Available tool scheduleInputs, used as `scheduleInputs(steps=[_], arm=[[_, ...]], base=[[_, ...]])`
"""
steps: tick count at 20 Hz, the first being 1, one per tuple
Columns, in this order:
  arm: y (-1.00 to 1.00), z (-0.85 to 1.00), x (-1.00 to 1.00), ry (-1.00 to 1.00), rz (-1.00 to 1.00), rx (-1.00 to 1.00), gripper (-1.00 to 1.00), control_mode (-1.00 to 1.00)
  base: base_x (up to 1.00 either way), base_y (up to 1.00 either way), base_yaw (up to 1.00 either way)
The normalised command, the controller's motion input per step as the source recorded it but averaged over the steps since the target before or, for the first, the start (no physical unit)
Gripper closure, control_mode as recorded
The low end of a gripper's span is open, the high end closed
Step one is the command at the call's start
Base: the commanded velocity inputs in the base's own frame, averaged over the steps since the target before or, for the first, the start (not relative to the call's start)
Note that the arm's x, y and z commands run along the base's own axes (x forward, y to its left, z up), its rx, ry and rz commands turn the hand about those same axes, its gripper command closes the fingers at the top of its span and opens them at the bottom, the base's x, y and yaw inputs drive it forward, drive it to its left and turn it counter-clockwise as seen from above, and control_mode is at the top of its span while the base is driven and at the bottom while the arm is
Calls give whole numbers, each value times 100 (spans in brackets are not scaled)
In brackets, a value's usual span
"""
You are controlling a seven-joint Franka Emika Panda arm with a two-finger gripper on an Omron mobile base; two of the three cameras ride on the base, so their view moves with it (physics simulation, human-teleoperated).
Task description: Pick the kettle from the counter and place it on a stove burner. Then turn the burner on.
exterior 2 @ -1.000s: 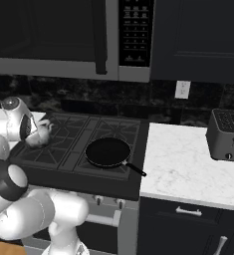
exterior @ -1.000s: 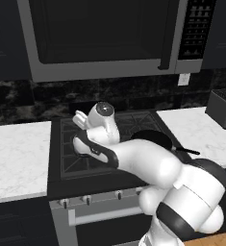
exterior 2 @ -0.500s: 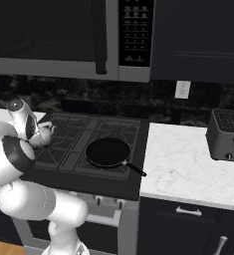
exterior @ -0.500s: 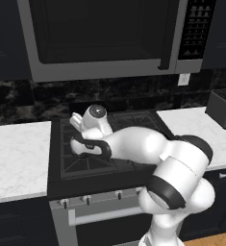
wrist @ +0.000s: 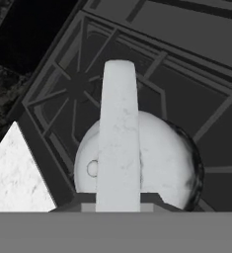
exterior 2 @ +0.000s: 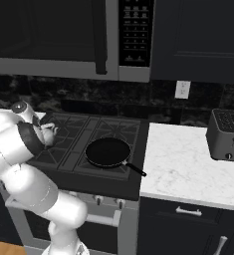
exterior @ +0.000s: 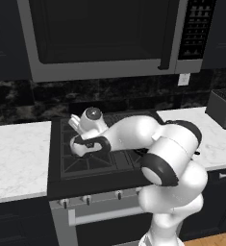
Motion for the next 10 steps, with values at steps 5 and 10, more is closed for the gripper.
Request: scheduleInputs(steps=[5,10], arm=[[3,-24,32,0,-2,0,100,-100],[3,-18,17,0,-2,0,-100,-100]], base=[[0,0,0],[0,0,0]])
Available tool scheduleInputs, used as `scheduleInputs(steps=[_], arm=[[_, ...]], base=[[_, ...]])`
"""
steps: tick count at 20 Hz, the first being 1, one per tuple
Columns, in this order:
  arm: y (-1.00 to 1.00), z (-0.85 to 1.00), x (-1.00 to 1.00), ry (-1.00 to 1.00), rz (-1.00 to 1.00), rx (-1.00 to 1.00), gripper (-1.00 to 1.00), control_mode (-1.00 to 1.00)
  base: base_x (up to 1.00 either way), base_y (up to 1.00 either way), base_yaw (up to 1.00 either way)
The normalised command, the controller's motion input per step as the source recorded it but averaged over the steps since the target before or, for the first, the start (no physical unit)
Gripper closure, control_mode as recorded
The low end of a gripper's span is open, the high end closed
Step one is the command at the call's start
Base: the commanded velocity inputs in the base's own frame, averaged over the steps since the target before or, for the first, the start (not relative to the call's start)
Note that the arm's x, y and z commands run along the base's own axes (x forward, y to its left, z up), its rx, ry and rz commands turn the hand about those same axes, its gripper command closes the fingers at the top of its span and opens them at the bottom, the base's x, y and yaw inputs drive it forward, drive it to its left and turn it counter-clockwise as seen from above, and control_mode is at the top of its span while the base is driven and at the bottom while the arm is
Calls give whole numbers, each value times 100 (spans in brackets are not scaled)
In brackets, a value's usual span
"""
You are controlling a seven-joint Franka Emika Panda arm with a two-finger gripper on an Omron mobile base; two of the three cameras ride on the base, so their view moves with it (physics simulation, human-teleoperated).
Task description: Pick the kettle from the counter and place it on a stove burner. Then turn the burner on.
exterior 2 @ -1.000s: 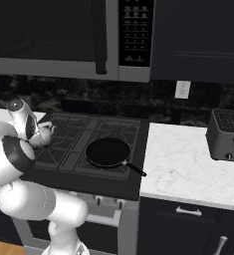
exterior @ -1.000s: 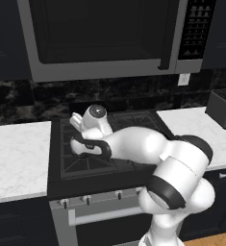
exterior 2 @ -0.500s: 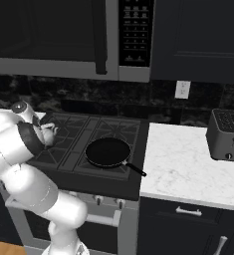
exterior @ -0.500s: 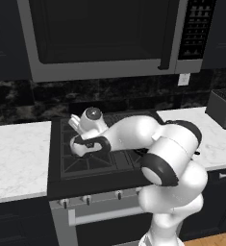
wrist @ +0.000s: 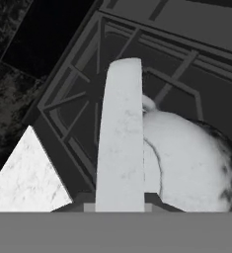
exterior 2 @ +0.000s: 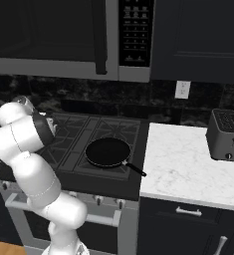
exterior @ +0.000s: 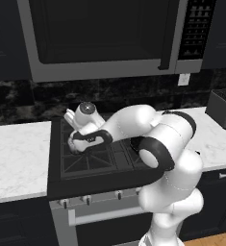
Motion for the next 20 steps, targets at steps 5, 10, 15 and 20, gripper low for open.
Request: scheduleInputs(steps=[5,10,15,20], arm=[[-3,-10,0,0,-3,0,-100,-100],[-14,-7,0,0,-1,0,-100,-100],[-17,-6,0,0,0,0,-100,-100],[-19,-5,-1,0,0,0,-100,-100]], base=[[0,0,0],[0,0,0],[0,0,0],[0,0,0]])
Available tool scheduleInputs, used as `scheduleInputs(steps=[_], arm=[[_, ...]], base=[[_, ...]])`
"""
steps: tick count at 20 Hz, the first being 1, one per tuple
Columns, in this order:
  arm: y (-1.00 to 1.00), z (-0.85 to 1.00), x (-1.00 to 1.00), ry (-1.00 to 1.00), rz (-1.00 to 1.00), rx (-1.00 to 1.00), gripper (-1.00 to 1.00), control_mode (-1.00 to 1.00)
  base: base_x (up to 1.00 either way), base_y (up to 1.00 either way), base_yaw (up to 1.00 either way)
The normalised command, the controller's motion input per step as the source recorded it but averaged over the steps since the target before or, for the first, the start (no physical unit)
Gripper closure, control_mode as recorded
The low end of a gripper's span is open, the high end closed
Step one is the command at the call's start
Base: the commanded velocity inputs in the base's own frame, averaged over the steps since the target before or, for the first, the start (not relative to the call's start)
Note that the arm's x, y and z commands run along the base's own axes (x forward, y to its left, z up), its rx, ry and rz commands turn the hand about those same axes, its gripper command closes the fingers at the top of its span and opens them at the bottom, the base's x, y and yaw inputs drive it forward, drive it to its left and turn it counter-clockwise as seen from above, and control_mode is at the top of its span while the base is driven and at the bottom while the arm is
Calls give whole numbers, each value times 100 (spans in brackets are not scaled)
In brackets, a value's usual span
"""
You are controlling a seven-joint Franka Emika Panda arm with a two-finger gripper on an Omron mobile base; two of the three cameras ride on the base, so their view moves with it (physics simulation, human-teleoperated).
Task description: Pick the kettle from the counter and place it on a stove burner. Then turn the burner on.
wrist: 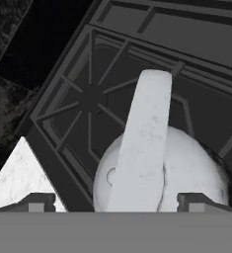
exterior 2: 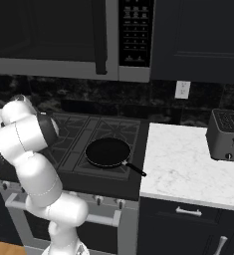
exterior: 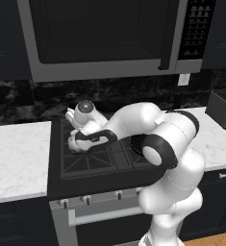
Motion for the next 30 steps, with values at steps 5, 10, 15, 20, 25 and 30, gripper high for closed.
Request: scheduleInputs(steps=[5,10,15,20,25,30], arm=[[-33,-3,-17,0,0,0,-100,-100],[-20,-12,-24,0,0,0,-100,-100],[-5,-7,-26,0,8,0,-100,-100],[7,-3,-2,-7,17,0,-100,-100],[22,9,-3,-15,16,0,-100,-100],[21,28,-25,-4,10,-2,-100,-100]], base=[[0,0,0],[0,0,0],[0,0,0],[0,0,0],[0,0,0],[0,0,0]])
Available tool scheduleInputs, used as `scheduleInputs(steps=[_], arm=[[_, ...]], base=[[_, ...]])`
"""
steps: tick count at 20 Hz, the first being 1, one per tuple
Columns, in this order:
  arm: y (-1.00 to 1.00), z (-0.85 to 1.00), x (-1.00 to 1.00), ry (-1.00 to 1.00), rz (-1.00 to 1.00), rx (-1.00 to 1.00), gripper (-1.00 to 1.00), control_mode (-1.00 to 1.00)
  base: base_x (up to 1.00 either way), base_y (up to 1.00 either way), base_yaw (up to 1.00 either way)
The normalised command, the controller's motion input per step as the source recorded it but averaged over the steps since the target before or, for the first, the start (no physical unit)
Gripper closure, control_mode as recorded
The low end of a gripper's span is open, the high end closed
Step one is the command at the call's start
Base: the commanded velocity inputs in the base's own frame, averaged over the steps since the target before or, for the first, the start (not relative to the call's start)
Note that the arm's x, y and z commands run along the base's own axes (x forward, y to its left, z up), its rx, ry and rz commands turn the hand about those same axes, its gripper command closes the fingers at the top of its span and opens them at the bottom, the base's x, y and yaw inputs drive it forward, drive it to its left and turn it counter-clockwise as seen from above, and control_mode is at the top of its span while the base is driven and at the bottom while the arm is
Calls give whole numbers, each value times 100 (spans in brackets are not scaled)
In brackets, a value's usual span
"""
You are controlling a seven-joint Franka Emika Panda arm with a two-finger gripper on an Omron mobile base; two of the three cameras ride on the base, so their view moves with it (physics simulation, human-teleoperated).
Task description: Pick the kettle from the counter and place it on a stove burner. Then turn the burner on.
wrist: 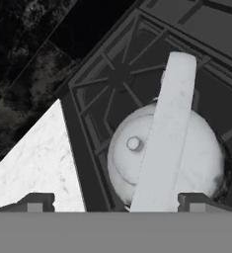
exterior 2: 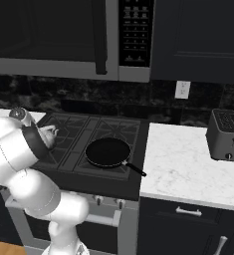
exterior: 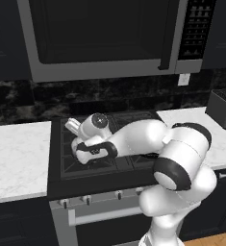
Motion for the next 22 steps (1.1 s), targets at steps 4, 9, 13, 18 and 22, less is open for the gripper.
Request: scheduleInputs(steps=[4,9,13,18,22], arm=[[4,39,-65,0,4,-1,-100,-100],[7,28,-93,0,0,-4,-100,-100],[12,24,-100,0,0,-8,-100,-100],[27,21,-91,-1,0,-16,-100,-100],[42,3,-69,-2,0,-23,-100,-100]], base=[[0,0,0],[0,0,0],[0,0,0],[0,0,0],[0,0,0]])
